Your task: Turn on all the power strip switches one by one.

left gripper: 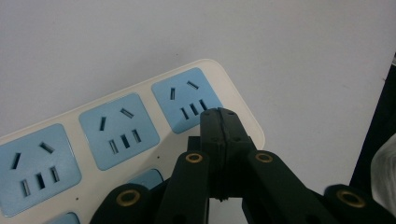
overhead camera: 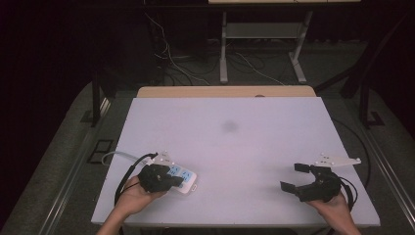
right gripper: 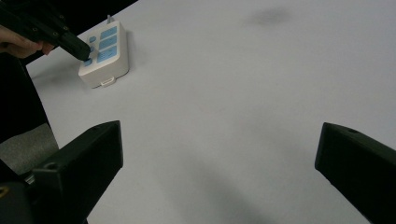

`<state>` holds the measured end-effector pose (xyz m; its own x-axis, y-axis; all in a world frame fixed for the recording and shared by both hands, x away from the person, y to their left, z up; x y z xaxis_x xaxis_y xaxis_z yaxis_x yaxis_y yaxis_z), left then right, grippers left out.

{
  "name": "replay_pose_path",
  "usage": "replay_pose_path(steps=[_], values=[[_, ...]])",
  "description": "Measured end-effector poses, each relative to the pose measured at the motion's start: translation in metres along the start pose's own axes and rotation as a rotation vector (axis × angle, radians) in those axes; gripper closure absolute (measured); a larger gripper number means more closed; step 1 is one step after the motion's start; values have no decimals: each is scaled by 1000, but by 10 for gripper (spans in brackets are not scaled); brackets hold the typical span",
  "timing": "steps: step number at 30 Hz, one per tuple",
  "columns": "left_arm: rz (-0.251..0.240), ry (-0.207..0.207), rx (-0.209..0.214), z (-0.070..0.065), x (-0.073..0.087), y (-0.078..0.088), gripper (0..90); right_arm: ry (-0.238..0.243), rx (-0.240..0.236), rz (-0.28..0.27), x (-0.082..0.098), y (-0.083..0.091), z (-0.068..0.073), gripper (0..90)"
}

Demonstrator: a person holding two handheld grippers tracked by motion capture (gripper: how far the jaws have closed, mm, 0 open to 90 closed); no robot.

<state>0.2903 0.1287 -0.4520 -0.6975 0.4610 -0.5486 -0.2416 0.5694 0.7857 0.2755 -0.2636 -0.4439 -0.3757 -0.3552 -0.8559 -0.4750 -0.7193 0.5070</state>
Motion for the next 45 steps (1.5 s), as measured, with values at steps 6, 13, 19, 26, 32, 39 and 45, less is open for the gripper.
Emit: replay_pose_path(steps=[6,13,19,26,32,39,45], values=[[4,0,11,0,0,-1,891,1,0,1,0,0,0,8],[17,0,18,1,0,-2,893,-2,2,-1,0,1,0,8],[28,-2,17,1,0,-3,896,-1,2,-3,0,1,0,8],[60,14,46,5,-1,-4,898,8,2,-4,-1,1,1,8],[55,14,56,6,-2,-4,899,5,2,-2,0,2,1,8],[43,9,43,4,-1,-4,896,2,4,1,0,1,0,8],[36,17,52,5,0,-4,895,0,6,1,1,1,0,8]])
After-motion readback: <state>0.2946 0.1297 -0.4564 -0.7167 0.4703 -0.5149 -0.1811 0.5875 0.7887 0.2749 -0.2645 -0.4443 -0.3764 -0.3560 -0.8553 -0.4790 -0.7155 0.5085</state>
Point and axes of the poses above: each handheld gripper's, and its own axes: y roughly backward along the jaws, x roughly out of its underside, z roughly to its left, the point moved 6 cm from there along -y, roughly forward along the jaws, and after that the axes turned 14 degrees about y, right-handed, at the moved point
